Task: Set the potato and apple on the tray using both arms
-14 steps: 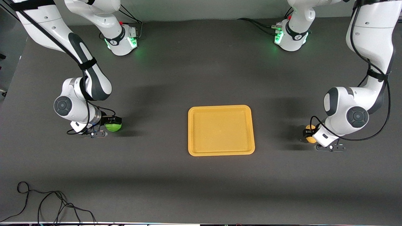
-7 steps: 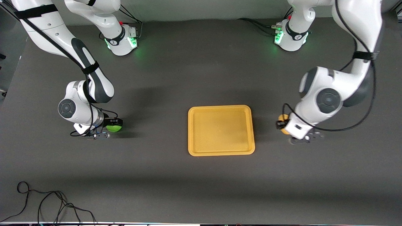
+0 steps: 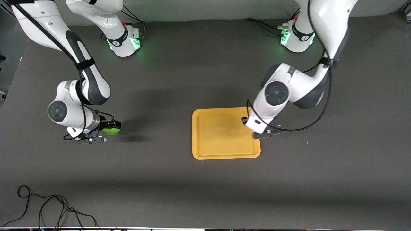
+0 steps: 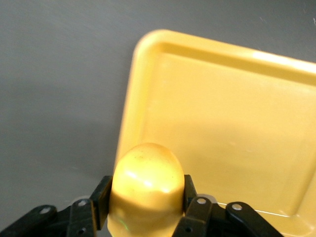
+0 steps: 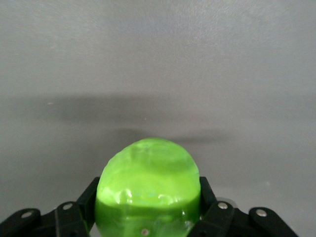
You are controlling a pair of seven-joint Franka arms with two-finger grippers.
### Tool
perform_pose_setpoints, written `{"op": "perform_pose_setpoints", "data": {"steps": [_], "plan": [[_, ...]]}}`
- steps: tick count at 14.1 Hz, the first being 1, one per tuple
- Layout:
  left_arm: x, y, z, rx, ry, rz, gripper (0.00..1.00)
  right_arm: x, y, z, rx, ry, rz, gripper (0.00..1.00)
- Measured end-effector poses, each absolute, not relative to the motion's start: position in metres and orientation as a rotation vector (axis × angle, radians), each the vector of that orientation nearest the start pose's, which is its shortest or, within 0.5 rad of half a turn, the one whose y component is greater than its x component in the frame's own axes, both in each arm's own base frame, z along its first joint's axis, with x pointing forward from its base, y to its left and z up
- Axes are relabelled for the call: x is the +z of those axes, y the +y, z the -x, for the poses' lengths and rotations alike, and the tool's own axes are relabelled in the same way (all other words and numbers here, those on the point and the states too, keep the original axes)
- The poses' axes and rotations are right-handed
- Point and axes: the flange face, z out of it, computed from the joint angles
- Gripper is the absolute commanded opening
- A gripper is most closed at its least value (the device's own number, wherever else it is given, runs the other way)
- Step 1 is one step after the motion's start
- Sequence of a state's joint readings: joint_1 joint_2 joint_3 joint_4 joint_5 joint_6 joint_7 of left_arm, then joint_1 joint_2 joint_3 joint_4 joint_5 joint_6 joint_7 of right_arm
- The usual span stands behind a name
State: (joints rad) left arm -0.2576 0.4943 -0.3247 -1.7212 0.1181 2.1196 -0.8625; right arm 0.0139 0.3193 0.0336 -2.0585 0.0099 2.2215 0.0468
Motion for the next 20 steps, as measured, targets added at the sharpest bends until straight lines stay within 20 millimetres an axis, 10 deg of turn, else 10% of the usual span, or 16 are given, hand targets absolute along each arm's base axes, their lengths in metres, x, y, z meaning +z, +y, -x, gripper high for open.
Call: {"op": "perform_pose_setpoints", "data": {"steps": [4, 7, 12, 16, 20], "plan": [[0.242, -0.352, -0.571, 0.154, -0.345, 3.082, 0.44, 0.351, 0.063, -0.585, 0.301, 0.039, 3.132, 0.45], [0.222, -0.351, -0.575, 0.162, -0.349, 3.084, 1.00, 0.385, 0.130, -0.586, 0.274, 0.134, 3.152, 0.46], [0.222, -0.346, -0.581, 0.135, -0.348, 3.077, 1.00, 0.407, 0.258, -0.585, 0.200, 0.294, 3.097, 0.46], [0.283, -0.319, -0.599, 0.106, -0.374, 3.026, 1.00, 0.394, 0.344, -0.593, 0.189, 0.281, 3.074, 0.44], [0.394, -0.213, -0.624, 0.080, -0.150, 3.015, 1.00, 0.348, 0.428, -0.594, 0.173, 0.230, 3.068, 0.44]]}}
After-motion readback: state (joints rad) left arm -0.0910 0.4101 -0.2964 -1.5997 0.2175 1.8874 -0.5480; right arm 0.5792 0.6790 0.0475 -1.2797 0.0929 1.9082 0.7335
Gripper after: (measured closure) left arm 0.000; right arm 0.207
